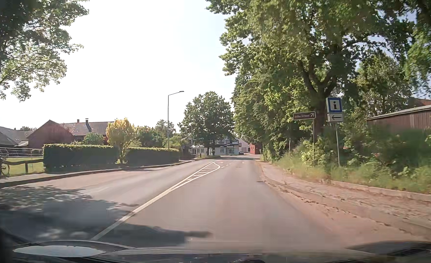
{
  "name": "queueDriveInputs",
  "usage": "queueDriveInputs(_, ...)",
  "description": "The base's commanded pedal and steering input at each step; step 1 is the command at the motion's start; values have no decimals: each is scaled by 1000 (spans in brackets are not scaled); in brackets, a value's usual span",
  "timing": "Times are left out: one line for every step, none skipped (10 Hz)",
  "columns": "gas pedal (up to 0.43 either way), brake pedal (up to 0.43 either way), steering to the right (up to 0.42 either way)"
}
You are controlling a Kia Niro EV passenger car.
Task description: Follow the waypoints while adhering to traffic rules and regulations
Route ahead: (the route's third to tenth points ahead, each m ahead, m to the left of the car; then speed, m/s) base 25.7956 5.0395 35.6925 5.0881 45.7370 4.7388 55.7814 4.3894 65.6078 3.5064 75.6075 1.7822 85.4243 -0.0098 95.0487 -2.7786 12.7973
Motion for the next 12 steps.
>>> queueDriveInputs(118, 0, 3)
queueDriveInputs(118, 0, 1)
queueDriveInputs(118, 0, -2)
queueDriveInputs(118, 0, -3)
queueDriveInputs(118, 0, -3)
queueDriveInputs(118, 0, -3)
queueDriveInputs(118, 0, -4)
queueDriveInputs(118, 0, -5)
queueDriveInputs(118, 0, -5)
queueDriveInputs(118, 0, -5)
queueDriveInputs(118, 0, -5)
queueDriveInputs(118, 0, -6)
